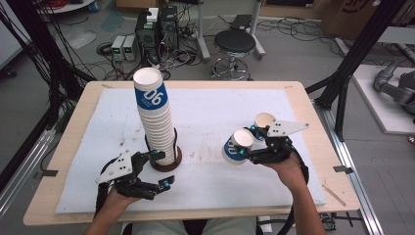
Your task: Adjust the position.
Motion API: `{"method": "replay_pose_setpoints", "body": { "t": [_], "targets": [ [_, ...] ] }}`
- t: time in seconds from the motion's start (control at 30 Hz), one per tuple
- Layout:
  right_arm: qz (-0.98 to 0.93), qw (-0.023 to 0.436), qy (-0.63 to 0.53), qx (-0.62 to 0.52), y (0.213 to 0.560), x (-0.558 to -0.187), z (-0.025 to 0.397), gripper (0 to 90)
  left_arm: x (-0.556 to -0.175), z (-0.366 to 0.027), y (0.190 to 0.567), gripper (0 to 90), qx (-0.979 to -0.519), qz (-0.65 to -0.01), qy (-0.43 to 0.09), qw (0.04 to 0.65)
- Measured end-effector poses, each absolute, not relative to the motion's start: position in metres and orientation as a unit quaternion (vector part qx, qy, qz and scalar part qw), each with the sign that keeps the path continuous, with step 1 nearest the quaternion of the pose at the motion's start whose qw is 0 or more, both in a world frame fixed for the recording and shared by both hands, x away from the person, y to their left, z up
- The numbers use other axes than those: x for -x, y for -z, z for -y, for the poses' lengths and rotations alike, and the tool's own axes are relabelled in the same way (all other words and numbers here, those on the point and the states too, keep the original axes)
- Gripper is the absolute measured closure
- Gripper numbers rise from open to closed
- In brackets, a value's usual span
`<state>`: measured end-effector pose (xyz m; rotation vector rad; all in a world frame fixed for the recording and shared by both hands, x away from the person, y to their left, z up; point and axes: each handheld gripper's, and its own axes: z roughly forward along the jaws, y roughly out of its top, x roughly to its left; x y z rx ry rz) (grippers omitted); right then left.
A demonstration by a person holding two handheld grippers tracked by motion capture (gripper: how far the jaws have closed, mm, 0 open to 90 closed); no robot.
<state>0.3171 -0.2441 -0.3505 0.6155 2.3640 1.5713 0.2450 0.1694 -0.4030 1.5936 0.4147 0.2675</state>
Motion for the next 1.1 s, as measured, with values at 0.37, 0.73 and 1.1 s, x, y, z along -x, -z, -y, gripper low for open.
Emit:
{"method": "replay_pose_setpoints", "body": {
  "t": [0.37, 0.73, 1.1],
  "targets": [
    [-0.804, 0.119, -0.543, -0.212, 0.348, -0.311, 0.25, 30.4, -0.247, -0.158, 0.401, 18.7, -0.712, -0.169, -0.104, 0.673],
    [-0.805, 0.11, -0.55, -0.195, 0.343, -0.305, 0.246, 30.4, -0.257, -0.131, 0.39, 18.5, -0.72, -0.14, -0.088, 0.674],
    [-0.801, 0.097, -0.563, -0.181, 0.339, -0.301, 0.246, 30.4, -0.276, -0.095, 0.383, 15.8, -0.737, -0.123, -0.078, 0.661]
  ]
}}
